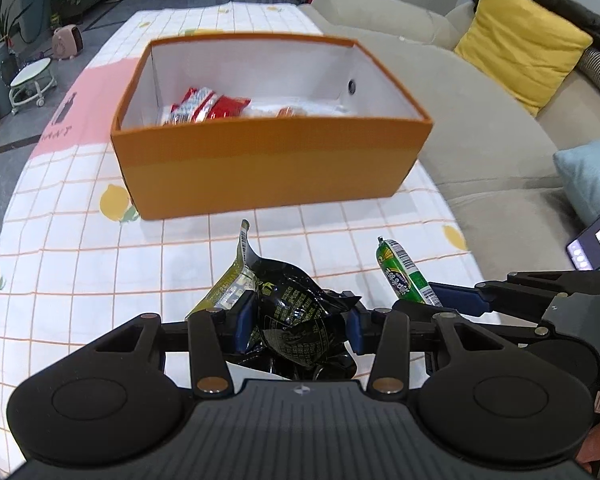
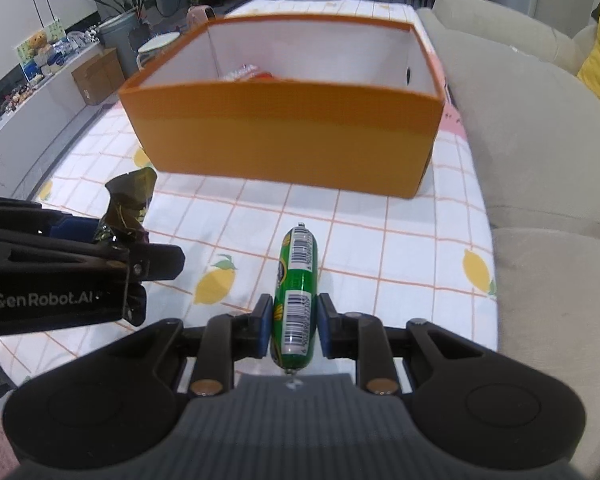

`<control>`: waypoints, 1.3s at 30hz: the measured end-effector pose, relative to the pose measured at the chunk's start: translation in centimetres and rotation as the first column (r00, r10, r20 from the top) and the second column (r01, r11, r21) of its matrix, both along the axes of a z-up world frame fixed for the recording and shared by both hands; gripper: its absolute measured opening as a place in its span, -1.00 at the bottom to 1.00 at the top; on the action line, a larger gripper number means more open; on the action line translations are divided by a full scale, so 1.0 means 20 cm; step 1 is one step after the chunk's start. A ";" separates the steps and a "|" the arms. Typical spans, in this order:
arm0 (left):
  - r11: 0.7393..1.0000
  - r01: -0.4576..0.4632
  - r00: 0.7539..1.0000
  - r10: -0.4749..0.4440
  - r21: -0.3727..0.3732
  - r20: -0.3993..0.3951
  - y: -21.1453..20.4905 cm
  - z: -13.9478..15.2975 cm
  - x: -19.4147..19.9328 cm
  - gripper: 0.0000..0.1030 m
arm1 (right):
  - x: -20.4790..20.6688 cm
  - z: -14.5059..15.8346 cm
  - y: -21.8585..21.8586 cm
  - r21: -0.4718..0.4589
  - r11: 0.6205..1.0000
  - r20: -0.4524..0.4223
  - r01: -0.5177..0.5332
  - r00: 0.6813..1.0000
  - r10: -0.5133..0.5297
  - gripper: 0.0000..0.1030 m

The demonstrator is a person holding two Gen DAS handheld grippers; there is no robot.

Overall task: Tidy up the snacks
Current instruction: 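Carry the pouch and sausage into the orange box and open both tools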

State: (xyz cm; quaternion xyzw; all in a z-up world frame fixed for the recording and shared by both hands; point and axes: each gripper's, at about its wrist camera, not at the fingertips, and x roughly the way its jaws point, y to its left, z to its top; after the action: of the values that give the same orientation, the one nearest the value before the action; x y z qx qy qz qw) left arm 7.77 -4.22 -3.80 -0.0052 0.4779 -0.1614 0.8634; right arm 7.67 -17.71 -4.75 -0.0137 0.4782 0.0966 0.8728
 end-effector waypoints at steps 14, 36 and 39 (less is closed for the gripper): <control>0.998 0.003 0.989 0.006 -0.061 0.145 0.08 0.34 -0.06 -0.02 | -0.13 0.40 -0.03 0.040 0.999 0.179 0.003 0.984 -0.010 -0.61; 0.974 0.209 0.962 -0.189 -0.085 0.199 -0.05 0.57 0.61 -0.02 | 0.60 0.69 -0.12 0.072 0.993 0.238 -0.090 0.969 0.071 -0.61; 0.975 0.218 0.963 -0.207 -0.044 0.170 -0.10 0.51 0.74 -0.02 | 0.78 0.62 -0.11 0.036 0.995 0.214 -0.094 0.973 0.084 -0.61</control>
State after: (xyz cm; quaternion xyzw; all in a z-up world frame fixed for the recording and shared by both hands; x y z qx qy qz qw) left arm 22.49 -6.23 6.40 0.0324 0.3978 -0.2679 0.8769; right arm 23.30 -19.96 7.70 -0.0253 0.3789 0.1443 0.9137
